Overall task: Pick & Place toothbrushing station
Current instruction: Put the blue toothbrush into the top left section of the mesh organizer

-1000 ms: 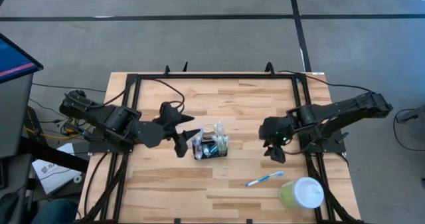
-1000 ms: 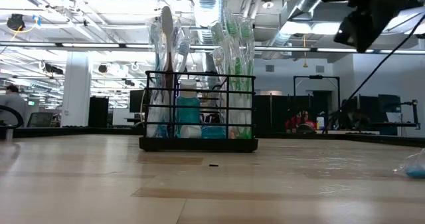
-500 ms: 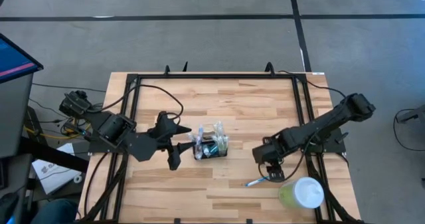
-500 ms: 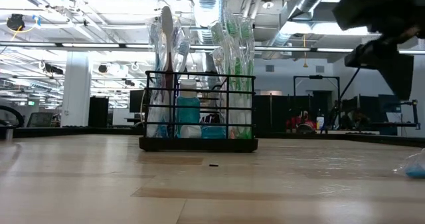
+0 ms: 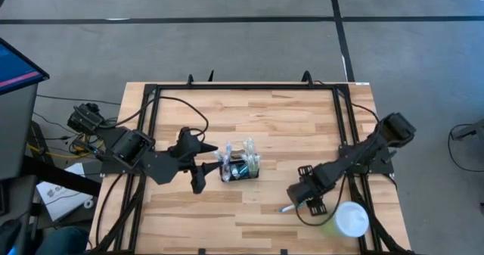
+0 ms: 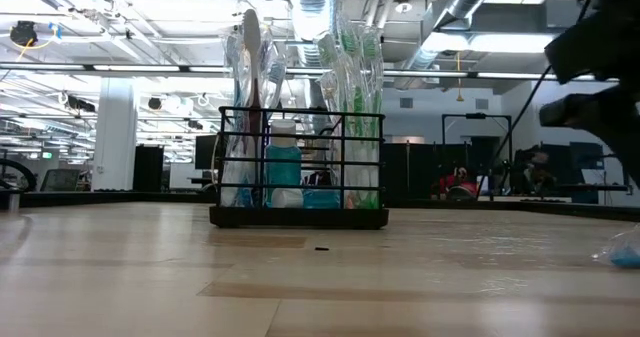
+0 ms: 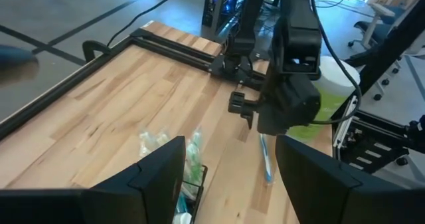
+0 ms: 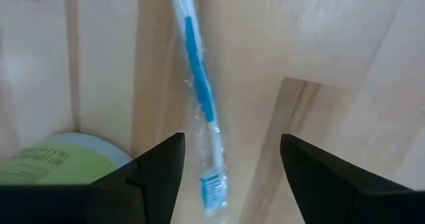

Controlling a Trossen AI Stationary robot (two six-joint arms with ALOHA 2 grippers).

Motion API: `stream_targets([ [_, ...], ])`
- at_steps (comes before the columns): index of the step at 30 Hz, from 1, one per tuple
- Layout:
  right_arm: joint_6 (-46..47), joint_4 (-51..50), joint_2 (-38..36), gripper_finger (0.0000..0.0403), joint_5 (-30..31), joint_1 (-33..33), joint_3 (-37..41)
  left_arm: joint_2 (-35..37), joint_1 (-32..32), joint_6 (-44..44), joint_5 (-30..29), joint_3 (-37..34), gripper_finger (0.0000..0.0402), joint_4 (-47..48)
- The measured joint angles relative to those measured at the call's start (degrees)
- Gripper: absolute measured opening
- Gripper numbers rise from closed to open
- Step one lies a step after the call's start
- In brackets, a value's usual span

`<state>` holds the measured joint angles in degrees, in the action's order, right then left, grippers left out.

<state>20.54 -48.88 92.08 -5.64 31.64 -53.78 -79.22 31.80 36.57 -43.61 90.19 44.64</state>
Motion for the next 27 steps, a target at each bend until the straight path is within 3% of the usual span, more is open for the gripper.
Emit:
stream_targets([
  [9, 3.16, 0.21, 4.32, 0.0239, 5.43, 6.34, 1.66, 0.0, 0.06, 0.95, -0.03, 0.0, 0.023, 0.02],
  [17, 4.7, 1.11, 7.98, 0.0225, 4.53, 6.9, 1.4, 0.0, 0.06, 1.43, -1.01, 0.0, 0.023, 0.0],
  [21, 4.81, 1.82, 8.04, 0.0171, 4.34, 6.29, 1.46, 0.0, 0.06, 1.86, -1.38, 0.0, 0.023, -0.02],
  [27, 4.76, 2.59, 7.73, 0.0044, 2.23, 4.12, 1.48, 0.0, 0.06, 1.88, -1.38, 0.0, 0.023, 0.0],
])
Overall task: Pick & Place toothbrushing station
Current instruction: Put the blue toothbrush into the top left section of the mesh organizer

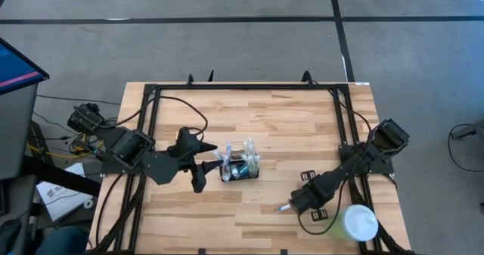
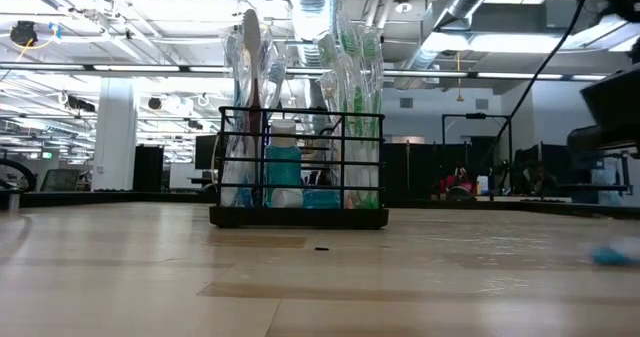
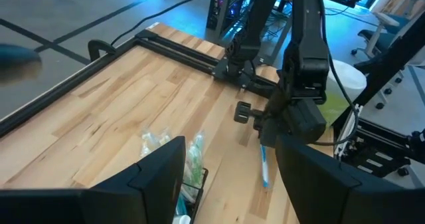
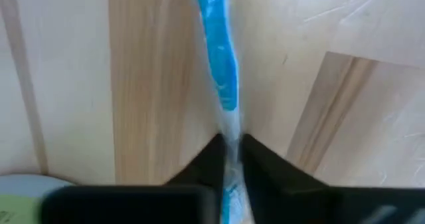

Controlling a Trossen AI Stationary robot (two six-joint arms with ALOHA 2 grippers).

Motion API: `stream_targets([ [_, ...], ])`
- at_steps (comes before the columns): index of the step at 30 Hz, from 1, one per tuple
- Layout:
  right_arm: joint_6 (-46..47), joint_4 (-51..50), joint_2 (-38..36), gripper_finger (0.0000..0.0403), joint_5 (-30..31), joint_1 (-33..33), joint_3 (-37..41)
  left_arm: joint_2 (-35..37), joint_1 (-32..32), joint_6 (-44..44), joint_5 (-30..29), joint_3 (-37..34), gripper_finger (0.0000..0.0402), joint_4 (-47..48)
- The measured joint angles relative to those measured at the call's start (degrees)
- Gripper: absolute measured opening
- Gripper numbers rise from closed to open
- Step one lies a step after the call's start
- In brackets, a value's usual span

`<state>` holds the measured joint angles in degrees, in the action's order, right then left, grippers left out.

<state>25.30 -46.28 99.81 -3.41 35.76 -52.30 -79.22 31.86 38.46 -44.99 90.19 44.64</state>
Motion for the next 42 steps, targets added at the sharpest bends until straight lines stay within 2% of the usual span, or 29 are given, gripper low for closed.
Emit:
stream_targets([
  [2, -0.19, -0.16, 0.11, 0.0014, -1.89, -0.85, -0.32, 0.0, 0.0, -0.02, 0.0, 0.0, 0.023, 0.0],
  [7, -1.0, -4.86, 0.79, 0.0016, -3.36, -2.51, -3.7, -0.5, 0.0, -0.21, 0.52, -0.03, 0.023, 0.22],
  [12, -4.85, -14.82, 0.55, 0.0008, -4.95, -4.42, -11.9, -1.11, -0.02, 0.56, 3.28, -2.41, 0.023, -0.04],
  [20, -7.26, -32.72, 0.44, 0.0004, -7.26, -9.71, -33.21, -1.16, -0.35, 4.14, 11.01, -9.19, 0.023, 0.07],
  [26, -3.44, -44.0, 0.94, 0.0002, -8.7, -17.16, -52.43, -1.11, -1.9, -2.02, 17.22, -9.84, 0.023, -1.51],
  [32, 2.0, -43.66, 4.82, 0.0001, -17.38, -23.2, -68.84, -1.09, -4.95, -8.1, 19.59, -9.6, 0.023, -3.12],
  [37, 4.32, -43.7, 10.37, 0.0001, -18.13, -22.68, -78.01, -1.07, -4.49, -12.67, 15.58, -9.6, 0.023, -3.15],
  [42, 3.22, -43.03, 13.09, 0.0, -16.63, -21.89, -82.81, -1.07, -4.15, -9.98, 16.13, -9.61, 0.023, -3.21],
])
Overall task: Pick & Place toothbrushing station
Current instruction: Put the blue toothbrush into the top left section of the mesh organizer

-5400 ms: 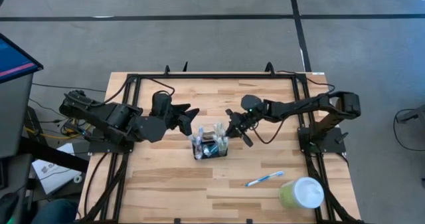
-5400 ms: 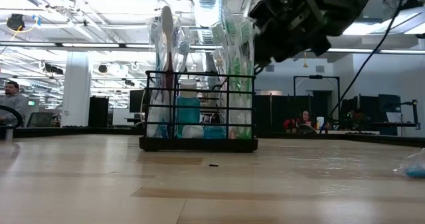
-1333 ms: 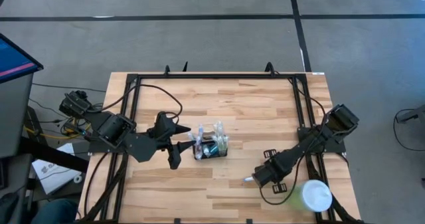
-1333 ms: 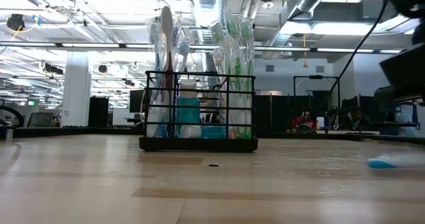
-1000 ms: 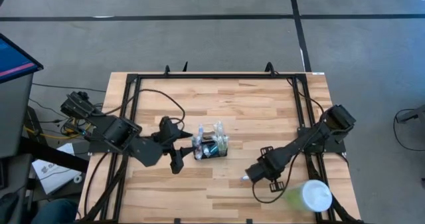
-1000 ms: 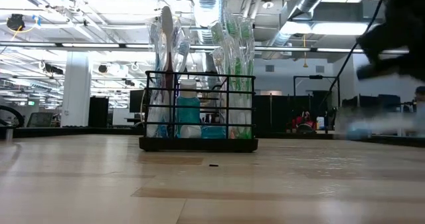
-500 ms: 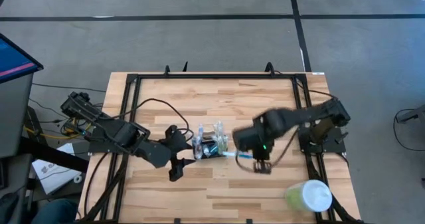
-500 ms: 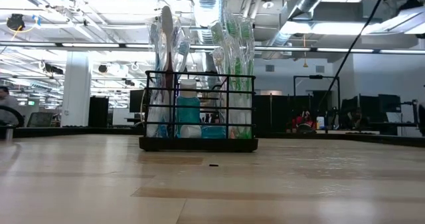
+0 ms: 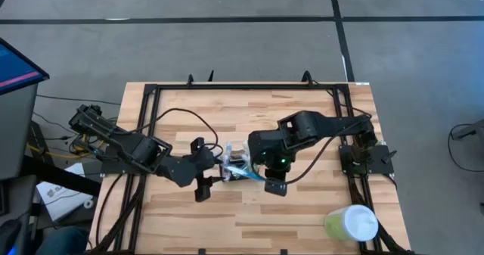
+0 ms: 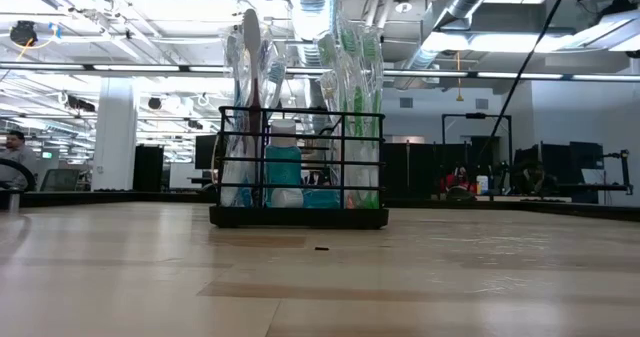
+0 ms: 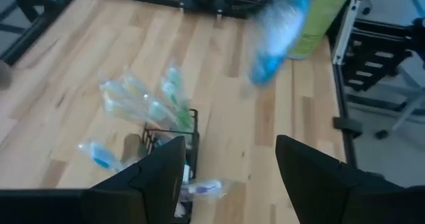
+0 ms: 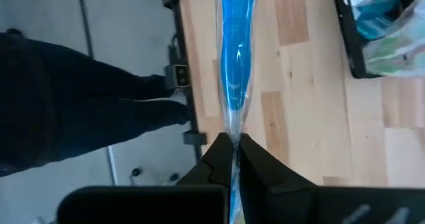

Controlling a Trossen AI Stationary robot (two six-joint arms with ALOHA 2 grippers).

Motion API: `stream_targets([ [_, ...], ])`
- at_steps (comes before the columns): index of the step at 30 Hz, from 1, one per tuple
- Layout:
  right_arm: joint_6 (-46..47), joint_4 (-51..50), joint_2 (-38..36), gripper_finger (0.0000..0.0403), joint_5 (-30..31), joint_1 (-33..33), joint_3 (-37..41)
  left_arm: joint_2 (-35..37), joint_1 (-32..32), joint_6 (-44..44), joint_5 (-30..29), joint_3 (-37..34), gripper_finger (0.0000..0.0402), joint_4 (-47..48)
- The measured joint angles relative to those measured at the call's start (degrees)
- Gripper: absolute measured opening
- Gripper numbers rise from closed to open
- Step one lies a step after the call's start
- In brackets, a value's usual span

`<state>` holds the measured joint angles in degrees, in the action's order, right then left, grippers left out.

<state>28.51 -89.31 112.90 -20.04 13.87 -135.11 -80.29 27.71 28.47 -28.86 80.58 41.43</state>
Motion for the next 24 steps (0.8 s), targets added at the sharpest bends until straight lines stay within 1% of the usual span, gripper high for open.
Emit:
stream_targets([
  [3, 0.0, 0.36, 0.31, 0.0, 2.22, 0.31, 0.5, 0.08, 0.63, 0.55, -2.12, -0.07, 0.023, 0.04],
  [5, 0.04, 0.21, 0.24, 0.0, 3.67, 0.39, 0.5, 0.89, 2.16, 0.5, -5.84, -0.14, 0.023, 0.27],
  [7, 0.95, 0.77, 0.16, 0.0, 4.65, 0.26, 0.48, 2.05, 4.65, -0.5, -12.02, -0.12, 0.023, -0.1],
  [10, 2.06, 3.09, -0.02, 0.0, 5.07, 0.22, 0.5, 3.41, 9.8, -7.66, -23.66, -0.07, 0.023, -1.62],
  [12, 3.6, 5.94, -0.34, 0.0, 3.73, -0.22, 0.5, 3.41, 12.6, -16.62, -29.92, -0.05, 0.023, -3.4],
  [14, 5.7, 10.61, -0.39, 0.0, -0.37, -1.16, 0.48, 3.01, 14.74, -29.06, -33.98, -0.09, 0.023, -5.4],
  [17, 10.74, 17.71, -1.03, 0.0, -7.02, -3.41, 0.61, 1.41, 15.38, -50.34, -39.86, 0.06, 0.023, -10.41],
  [20, 17.13, 23.69, -1.56, 0.0, -15.22, -6.24, 0.48, 0.12, 14.57, -69.91, -48.44, 0.04, 0.023, -15.96],
  [21, 19.08, 25.13, -1.74, 0.0, -17.63, -7.22, 0.52, -0.18, 13.96, -74.97, -50.43, 0.04, 0.023, -17.63],
  [22, 21.39, 26.65, -1.92, 0.0, -19.97, -8.2, 0.55, -0.34, 13.39, -77.73, -50.83, 0.04, 0.023, -18.65],
  [24, 26.38, 29.68, -2.22, 0.0, -24.27, -10.41, 0.54, -0.05, 12.61, -79.14, -50.75, 0.04, 0.023, -18.8],
])
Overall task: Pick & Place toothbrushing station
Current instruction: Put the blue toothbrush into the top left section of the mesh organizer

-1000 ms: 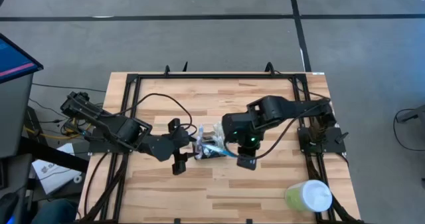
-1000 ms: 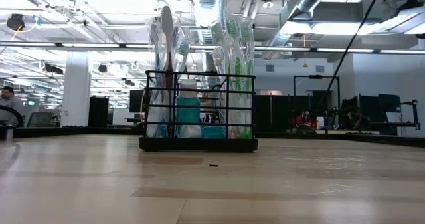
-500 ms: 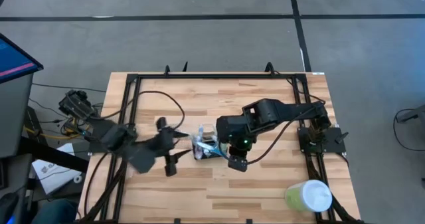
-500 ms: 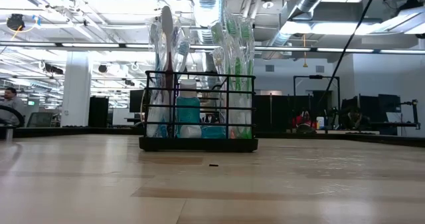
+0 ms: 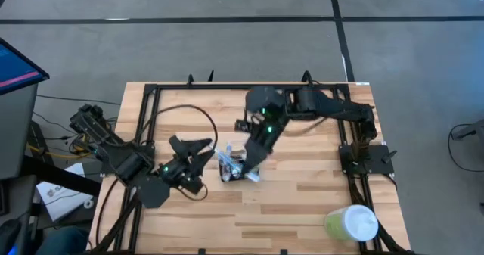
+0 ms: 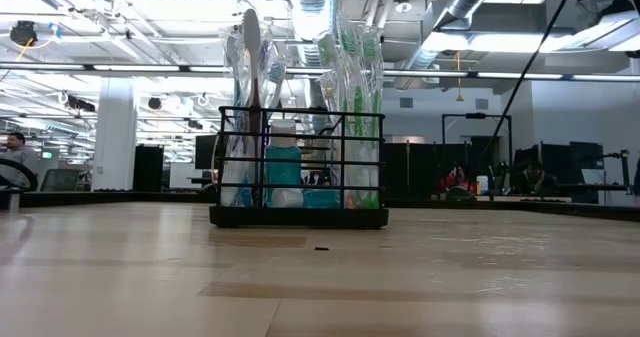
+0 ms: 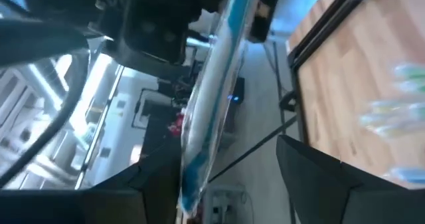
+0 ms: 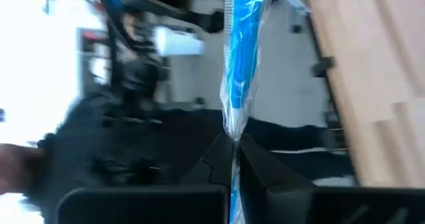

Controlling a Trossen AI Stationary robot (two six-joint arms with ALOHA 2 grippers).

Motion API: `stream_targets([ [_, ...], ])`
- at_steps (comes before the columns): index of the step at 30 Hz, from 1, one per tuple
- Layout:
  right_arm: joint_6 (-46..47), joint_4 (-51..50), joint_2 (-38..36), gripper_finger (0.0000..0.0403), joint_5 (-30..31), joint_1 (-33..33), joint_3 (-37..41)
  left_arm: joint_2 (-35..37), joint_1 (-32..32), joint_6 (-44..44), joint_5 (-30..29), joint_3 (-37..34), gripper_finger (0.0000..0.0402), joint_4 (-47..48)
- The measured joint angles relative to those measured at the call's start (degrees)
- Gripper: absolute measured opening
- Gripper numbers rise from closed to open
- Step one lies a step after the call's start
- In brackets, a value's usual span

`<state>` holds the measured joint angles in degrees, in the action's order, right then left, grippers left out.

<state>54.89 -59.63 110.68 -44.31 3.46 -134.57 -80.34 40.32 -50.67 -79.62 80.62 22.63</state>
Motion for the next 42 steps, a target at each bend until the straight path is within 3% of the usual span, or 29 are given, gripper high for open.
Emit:
stream_targets([
  [6, 9.47, 5.1, -0.27, 0.0, -4.72, -4.43, -0.02, 0.14, -1.92, -1.46, -0.41, 0.02, 0.023, -0.11],
  [13, 10.14, 5.28, -0.16, 0.0, -5.4, -6.64, -0.02, 0.18, -3.22, 0.1, 0.05, 0.02, 0.0211, -1.54],
  [19, 10.23, 5.21, -0.16, 0.0, -5.4, -6.62, -0.02, 0.18, -3.31, 0.1, 0.09, 0.02, 0.0143, -2.68],
  [26, 9.16, 5.34, -0.12, 0.0, -5.39, -6.53, -0.02, 0.16, -4.7, 0.96, 0.99, 0.0, 0.003, -3.11],
  [29, 5.61, 10.42, -0.06, 0.0012, -7.1, -6.88, 0.04, 0.27, -4.29, 1.78, 1.56, 0.06, 0.0023, -3.67],
  [34, 8.85, 25.87, -0.05, 0.0083, -9.92, -8.46, 0.03, 0.21, -2.73, 2.91, 2.55, -0.03, 0.0012, -4.04],
  [42, 18.01, 54.12, -0.16, 0.0253, -7.93, -13.1, -0.08, 0.33, -1.1, 6.5, 1.47, -0.09, 0.0012, -11.96],
])
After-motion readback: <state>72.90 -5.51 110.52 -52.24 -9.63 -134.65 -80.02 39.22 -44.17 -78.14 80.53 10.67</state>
